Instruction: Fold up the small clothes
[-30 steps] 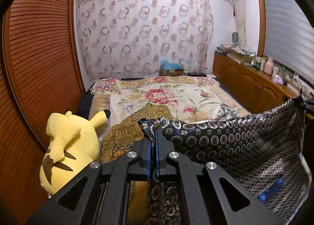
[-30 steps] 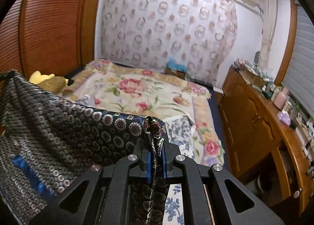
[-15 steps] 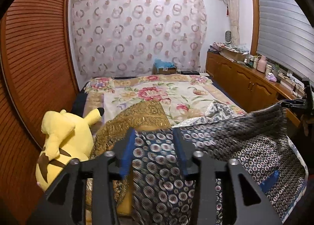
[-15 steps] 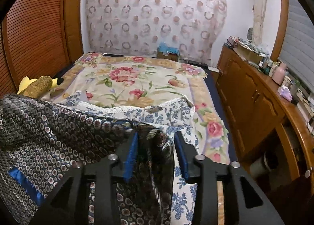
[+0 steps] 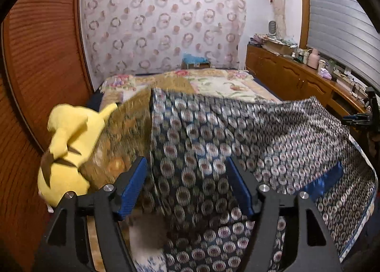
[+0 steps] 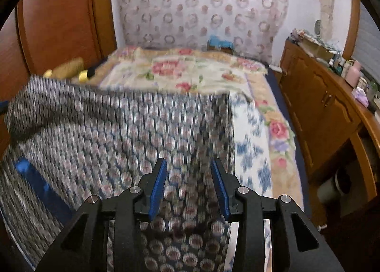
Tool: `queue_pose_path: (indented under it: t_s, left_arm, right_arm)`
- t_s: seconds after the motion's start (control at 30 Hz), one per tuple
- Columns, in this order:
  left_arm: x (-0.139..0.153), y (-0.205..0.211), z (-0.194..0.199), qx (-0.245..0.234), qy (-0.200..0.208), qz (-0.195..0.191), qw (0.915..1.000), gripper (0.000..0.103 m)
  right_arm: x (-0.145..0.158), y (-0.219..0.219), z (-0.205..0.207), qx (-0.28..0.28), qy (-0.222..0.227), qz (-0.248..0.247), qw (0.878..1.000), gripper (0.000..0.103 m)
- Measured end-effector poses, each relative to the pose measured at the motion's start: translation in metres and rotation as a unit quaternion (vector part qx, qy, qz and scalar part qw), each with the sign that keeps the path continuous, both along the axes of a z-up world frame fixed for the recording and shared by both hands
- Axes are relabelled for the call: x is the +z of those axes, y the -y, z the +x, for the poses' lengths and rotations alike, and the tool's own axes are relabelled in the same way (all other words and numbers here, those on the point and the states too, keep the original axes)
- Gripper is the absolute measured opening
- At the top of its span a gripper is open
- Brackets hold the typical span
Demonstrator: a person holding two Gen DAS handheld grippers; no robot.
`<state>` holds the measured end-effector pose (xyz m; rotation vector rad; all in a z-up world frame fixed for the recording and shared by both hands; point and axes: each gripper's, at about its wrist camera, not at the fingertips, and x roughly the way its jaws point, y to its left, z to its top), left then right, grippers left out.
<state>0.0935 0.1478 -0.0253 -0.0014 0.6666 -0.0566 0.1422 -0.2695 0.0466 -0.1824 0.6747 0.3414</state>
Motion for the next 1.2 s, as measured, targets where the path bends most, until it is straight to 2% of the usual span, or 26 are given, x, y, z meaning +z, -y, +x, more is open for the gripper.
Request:
queue_pose_path:
  t_s: [0.13, 0.37, 0.6, 0.77, 0.8, 0.83, 0.9, 0.93, 1.03, 1.13, 1.17, 1.2]
  left_arm:
    - [-0.013, -0.007, -0.008, 0.015, -0.011, -0.017, 0.9997, 0.070]
    - [-0.019, -0.014, -0.027, 0.031, -0.008, -0.025, 0.9992, 0.070]
    - [-0.026, -0.021, -0.028, 0.037, -0.014, -0.028, 0.9988, 0.070]
    - [-0.025, -0.020, -0.021, 0.037, -0.010, -0.033, 0.9987, 0.070]
    - [-0.024, -0.021, -0.020, 0.039, -0.008, -0.036, 0.9986, 0.070]
    - [-0.023, -0.022, -0.019, 0.038, -0.005, -0.040, 0.9985, 0.069]
    - [-0.022, -0.022, -0.016, 0.031, -0.003, -0.040, 0.9987, 0.060]
    - [-0.021, -0.022, -0.014, 0.029, -0.006, -0.036, 0.9989, 0.058]
    - [-0.021, -0.022, -0.012, 0.031, -0.007, -0.029, 0.9991, 0.038]
    - [-0.022, -0.024, -0.011, 0.038, -0.011, -0.030, 0.9988, 0.019]
    - [-0.023, -0.025, -0.011, 0.036, -0.013, -0.033, 0.9987, 0.010]
    - [-0.023, -0.026, -0.012, 0.035, -0.015, -0.038, 0.9986, 0.007]
  right_arm:
    - [-0.015, 0.014, 0.001, -0.013, -0.019, -0.017, 1.000, 0.040]
    - [-0.015, 0.038, -0.006, -0.049, -0.007, -0.021, 0.999, 0.040]
    - [-0.023, 0.046, -0.011, -0.031, -0.025, 0.012, 0.999, 0.040]
    - [-0.029, 0.036, -0.008, -0.014, -0.029, 0.015, 0.999, 0.040]
    - [-0.030, 0.034, -0.008, -0.012, -0.027, 0.016, 0.999, 0.039]
    - [-0.030, 0.032, -0.007, -0.008, -0.025, 0.017, 1.000, 0.029]
    - [-0.028, 0.030, -0.010, 0.006, -0.022, 0.021, 1.000, 0.020]
    - [-0.026, 0.029, -0.012, 0.013, -0.021, 0.021, 0.999, 0.010]
    - [-0.021, 0.030, -0.018, 0.024, -0.012, 0.024, 0.999, 0.004]
    - [-0.016, 0.027, -0.025, 0.026, 0.007, 0.029, 0.999, 0.002]
    - [-0.013, 0.030, -0.027, 0.027, 0.009, 0.036, 0.999, 0.002]
    - [-0.013, 0.029, -0.029, 0.029, 0.011, 0.040, 0.999, 0.002]
